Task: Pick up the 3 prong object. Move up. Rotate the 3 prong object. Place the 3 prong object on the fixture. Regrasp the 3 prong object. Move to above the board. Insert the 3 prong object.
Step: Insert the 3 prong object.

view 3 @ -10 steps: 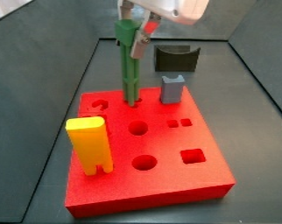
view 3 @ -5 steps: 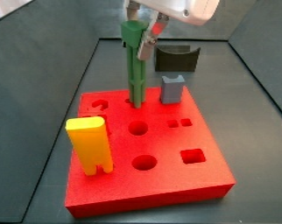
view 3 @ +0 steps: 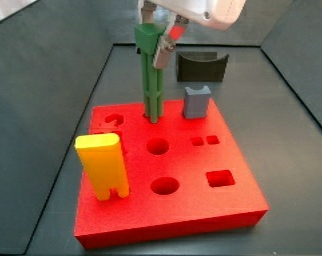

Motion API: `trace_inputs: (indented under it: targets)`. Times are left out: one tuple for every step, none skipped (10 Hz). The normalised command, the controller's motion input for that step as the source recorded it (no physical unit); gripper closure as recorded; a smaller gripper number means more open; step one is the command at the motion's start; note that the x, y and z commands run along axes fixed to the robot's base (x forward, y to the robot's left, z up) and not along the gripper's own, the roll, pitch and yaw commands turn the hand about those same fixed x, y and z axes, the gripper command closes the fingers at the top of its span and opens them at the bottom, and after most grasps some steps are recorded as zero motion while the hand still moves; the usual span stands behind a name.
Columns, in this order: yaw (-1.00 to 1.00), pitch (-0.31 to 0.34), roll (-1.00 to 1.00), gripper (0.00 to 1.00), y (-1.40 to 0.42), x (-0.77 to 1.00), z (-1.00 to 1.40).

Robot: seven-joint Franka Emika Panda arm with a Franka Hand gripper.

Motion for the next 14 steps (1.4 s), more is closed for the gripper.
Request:
trace_inputs:
  targets:
    - [0.00,0.061,-0.01,1.00,0.10,0.12,-0.45]
    - [0.03,0.040,0.00,1.00,0.07,0.01,-0.47]
    - [0.10,0.017,0.00,1.00,0.00,-0.07,-0.45]
    - [0.12,0.060,0.00,1.00,-0.10,-0.09,-0.43]
    - [0.04,0.023,0.00,1.00,-0.20,-0.03,-0.41]
    - [0.00,0.000,0.00,1.00,-0.23,-0.02,-0.39]
    - [0.00,0.013,-0.02,1.00,-0.09,0.00,-0.43]
    - [0.00,0.050,-0.03,1.00,0.00,0.00,-0.53]
    - [0.00,0.050,-0.06,1.00,0.01,0.12,-0.62]
    - [0.00,0.051,-0.08,1.00,0.10,0.24,-0.64]
    - [-0.01,0.027,-0.06,1.00,0.09,0.19,-0.52]
    - [0.00,-0.016,0.00,1.00,0.00,0.00,0.00]
    - [0.00,0.000,0.01,1.00,0.00,0.00,0.00]
    - [0.00,0.000,0.01,1.00,0.00,0.00,0.00]
